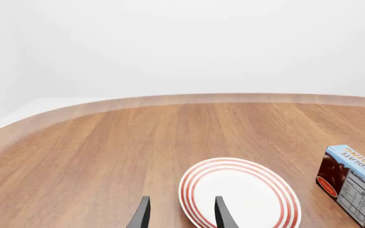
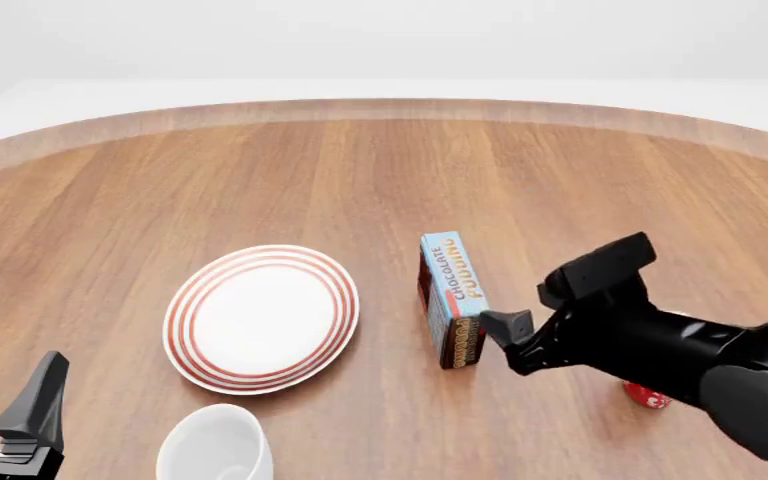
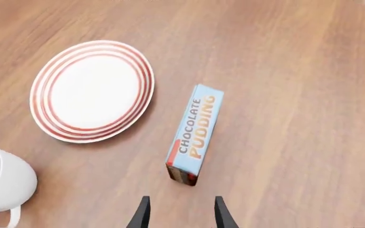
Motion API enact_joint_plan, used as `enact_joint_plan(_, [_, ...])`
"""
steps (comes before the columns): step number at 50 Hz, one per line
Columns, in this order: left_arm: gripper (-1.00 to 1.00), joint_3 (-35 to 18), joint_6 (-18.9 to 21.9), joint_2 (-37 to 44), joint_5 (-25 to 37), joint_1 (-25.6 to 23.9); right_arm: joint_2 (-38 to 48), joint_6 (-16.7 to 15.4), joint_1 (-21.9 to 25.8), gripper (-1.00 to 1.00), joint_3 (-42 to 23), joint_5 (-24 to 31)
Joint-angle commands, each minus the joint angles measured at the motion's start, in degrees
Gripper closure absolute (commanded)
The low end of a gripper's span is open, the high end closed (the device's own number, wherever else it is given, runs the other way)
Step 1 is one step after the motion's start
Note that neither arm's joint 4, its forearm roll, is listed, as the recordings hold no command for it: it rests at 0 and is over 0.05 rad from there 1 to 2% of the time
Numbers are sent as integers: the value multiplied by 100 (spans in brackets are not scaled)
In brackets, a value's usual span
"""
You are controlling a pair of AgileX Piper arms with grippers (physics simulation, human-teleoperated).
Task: Pick up the white mug and put it on the plate, and put the chocolate pudding to the right of the plate.
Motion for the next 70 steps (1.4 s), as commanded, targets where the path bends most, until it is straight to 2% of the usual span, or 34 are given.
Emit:
enact_joint_plan(1, [-100, 0, 0, 0, 0, 0, -413, -173, 78, -100, 512, -298])
enact_joint_plan(8, [-100, 0, 0, 0, 0, 0, -540, -353, 74, -100, 660, -404])
enact_joint_plan(15, [-100, 0, 0, 0, 0, 0, -677, -617, 142, -100, 1041, -796])
enact_joint_plan(16, [-100, 0, 0, 0, 0, 0, -736, -771, 167, -100, 1142, -907])
enact_joint_plan(25, [-100, 0, 0, 0, 0, 0, -785, -780, 228, -100, 1380, -1206])
enact_joint_plan(26, [-100, 0, 0, 0, 0, 0, -881, -893, 286, -100, 1559, -1402])
enact_joint_plan(30, [-100, 0, 0, 0, 0, 0, -925, -919, 362, -100, 1713, -1570])
enact_joint_plan(32, [-100, 0, 0, 0, 0, 0, -934, -1094, 366, -100, 1820, -1704])
enact_joint_plan(37, [-100, 0, 0, 0, 0, 0, -1033, -1218, 444, -100, 1984, -1873])
enact_joint_plan(53, [-100, 0, 0, 0, 0, 0, -690, -1246, 842, -100, 2127, -2205])
enact_joint_plan(70, [-100, 0, 0, 0, 0, 0, -185, -1262, 1347, -100, 1926, -2381])
